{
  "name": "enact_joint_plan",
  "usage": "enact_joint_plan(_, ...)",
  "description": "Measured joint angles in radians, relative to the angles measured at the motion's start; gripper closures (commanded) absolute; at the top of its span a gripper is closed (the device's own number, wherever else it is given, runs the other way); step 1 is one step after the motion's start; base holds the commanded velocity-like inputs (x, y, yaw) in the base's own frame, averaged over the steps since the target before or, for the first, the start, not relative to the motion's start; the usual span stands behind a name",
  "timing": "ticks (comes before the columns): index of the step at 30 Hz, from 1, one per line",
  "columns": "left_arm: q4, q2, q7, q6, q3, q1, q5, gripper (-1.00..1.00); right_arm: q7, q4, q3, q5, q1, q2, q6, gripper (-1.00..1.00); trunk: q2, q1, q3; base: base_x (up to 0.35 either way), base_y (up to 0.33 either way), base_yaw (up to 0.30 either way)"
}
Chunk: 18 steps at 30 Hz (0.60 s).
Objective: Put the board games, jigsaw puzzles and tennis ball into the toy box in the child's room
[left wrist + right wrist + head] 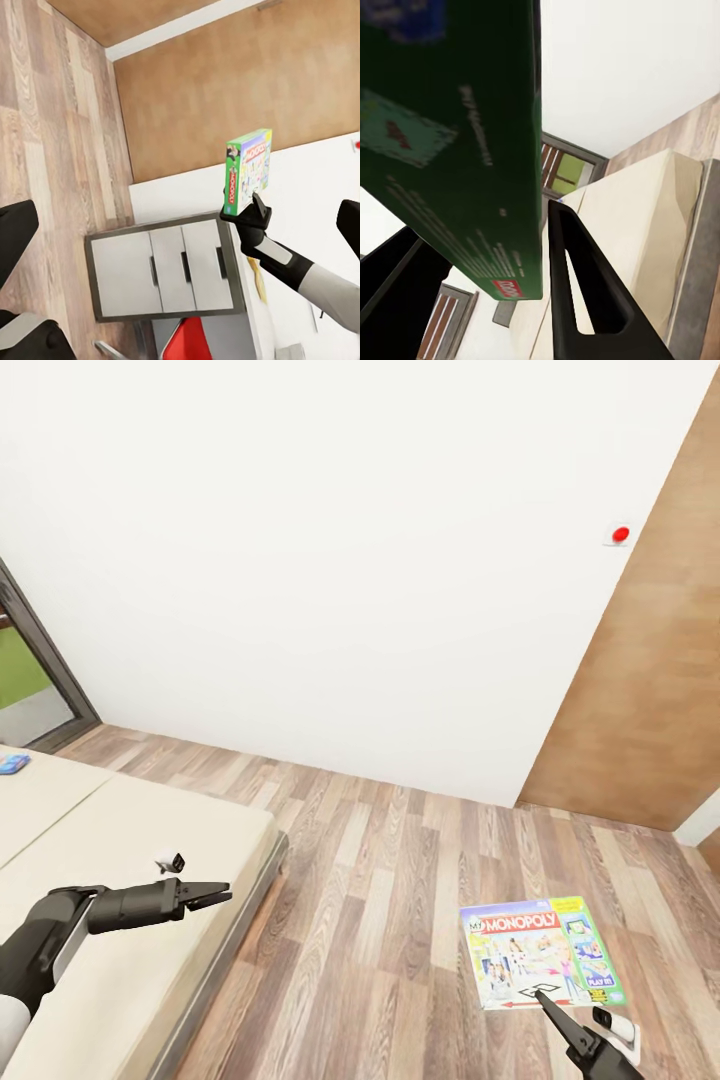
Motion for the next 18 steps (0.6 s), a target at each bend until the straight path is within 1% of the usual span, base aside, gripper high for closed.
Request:
enact_joint_plan(3,0.000,0.000,0.000,0.000,-0.001,0.000,0.000,-1.00,0.000,0.000,0.000,0.000,0.000,0.000,0.000,1.00,0.000,0.000,0.000,0.000,0.000,-0.008)
enact_joint_plan(6,0.000,0.000,0.000,0.000,-0.001,0.000,0.000,-1.00,0.001,0.000,0.000,-0.001,0.000,0.000,0.000,1.00,0.000,0.000,0.002,0.000,0.000,-0.101)
enact_joint_plan(18,0.000,-0.001,0.000,0.000,-0.002,0.000,0.000,-1.00,0.001,0.000,0.000,-0.001,0.000,-0.001,0.001,1.00,0.000,0.000,0.016,0.000,0.000,-0.178)
